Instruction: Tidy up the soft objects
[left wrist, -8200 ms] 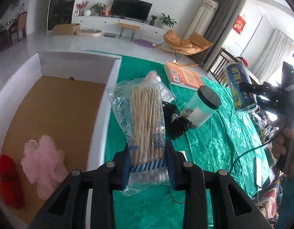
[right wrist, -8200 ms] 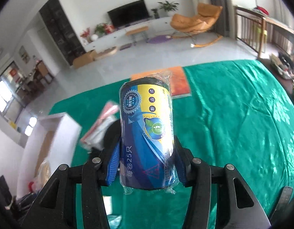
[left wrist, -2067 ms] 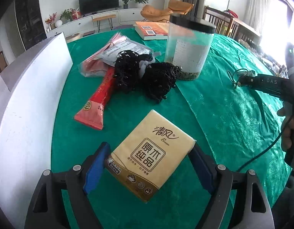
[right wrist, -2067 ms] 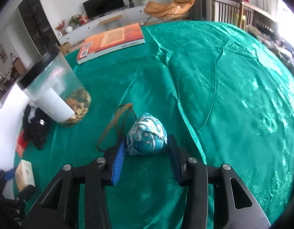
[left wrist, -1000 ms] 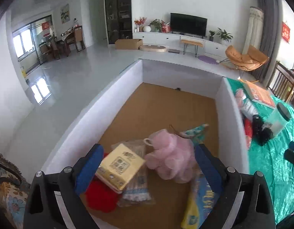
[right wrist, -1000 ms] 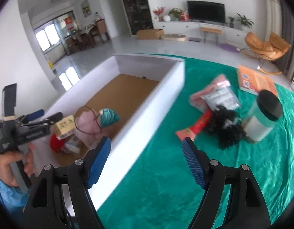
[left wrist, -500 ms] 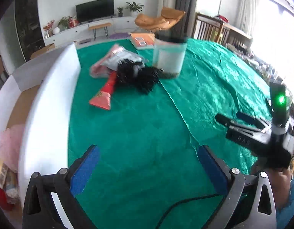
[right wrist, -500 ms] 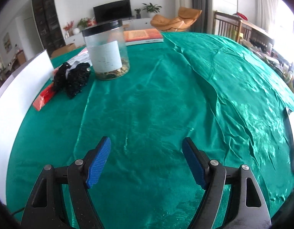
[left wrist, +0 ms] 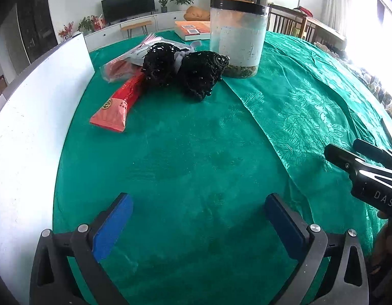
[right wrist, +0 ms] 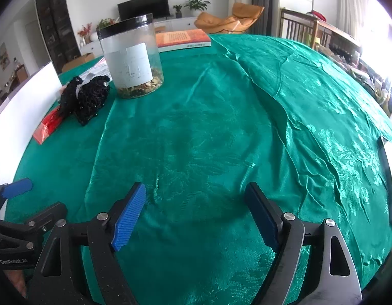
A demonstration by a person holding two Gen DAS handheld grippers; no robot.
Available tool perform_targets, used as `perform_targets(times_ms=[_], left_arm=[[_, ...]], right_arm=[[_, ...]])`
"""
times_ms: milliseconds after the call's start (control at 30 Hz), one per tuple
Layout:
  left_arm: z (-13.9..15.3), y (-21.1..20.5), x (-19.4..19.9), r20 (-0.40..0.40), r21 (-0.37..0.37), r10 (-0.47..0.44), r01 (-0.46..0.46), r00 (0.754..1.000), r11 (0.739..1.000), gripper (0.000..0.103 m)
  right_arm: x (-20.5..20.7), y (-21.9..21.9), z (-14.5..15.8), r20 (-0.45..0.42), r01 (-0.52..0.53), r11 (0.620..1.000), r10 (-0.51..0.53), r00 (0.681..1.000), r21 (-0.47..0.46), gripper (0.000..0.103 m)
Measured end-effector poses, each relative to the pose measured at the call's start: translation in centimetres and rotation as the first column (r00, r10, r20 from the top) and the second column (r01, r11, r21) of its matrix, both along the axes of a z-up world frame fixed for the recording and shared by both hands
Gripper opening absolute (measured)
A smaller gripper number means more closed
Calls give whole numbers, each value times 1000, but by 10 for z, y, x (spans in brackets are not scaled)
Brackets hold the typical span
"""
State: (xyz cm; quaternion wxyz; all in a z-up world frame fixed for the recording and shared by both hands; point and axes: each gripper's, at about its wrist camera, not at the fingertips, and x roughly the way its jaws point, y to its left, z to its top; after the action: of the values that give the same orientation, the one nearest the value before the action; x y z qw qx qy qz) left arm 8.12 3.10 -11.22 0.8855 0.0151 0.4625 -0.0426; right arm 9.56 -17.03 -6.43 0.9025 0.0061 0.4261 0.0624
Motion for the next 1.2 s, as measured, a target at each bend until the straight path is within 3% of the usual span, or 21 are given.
perform_targets(times_ms=[1200], left_arm=[[0, 2, 1, 5, 0, -5, 5, 1000, 1000, 103]], right_arm=[[-1, 8, -3, -11, -16, 999, 15, 1000, -42, 87]])
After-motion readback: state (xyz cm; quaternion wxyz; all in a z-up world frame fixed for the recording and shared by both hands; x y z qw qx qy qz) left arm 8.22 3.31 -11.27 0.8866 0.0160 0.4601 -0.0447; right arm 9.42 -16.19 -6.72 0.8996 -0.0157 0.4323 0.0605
